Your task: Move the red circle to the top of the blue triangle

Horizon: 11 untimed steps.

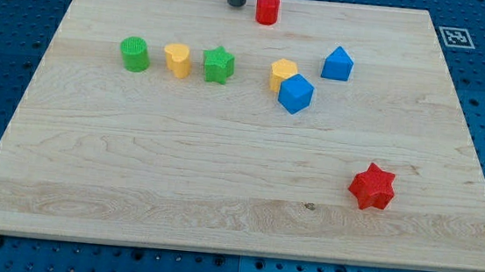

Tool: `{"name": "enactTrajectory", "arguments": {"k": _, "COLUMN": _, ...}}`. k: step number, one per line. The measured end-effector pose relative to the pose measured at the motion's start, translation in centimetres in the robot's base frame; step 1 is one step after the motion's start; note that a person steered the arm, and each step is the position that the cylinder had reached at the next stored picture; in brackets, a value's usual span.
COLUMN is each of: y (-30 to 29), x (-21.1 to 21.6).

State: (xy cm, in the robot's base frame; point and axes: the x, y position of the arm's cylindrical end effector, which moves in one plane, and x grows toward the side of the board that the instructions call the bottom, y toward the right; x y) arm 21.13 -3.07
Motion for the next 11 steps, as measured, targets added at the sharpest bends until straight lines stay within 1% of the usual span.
{"name": "enactTrajectory", "arguments": {"k": 2, "y": 5.5, "x": 2.5}}
{"name": "enactTrajectory", "arguments": {"k": 3, "y": 6.3, "x": 3.5}}
{"name": "enactTrajectory", "arguments": {"k": 4, "y": 6.3, "x": 3.6}}
{"name": "enactTrajectory", "arguments": {"k": 5, "y": 6.1, "x": 1.8}}
{"name": "enactTrajectory", "arguments": {"k": 6, "y": 7.3, "x": 1.6}}
{"name": "enactTrajectory", "arguments": {"k": 8, "y": 11.3, "x": 1.6}}
{"name": "enactTrajectory", "arguments": {"k": 11, "y": 12.6, "x": 2.5}}
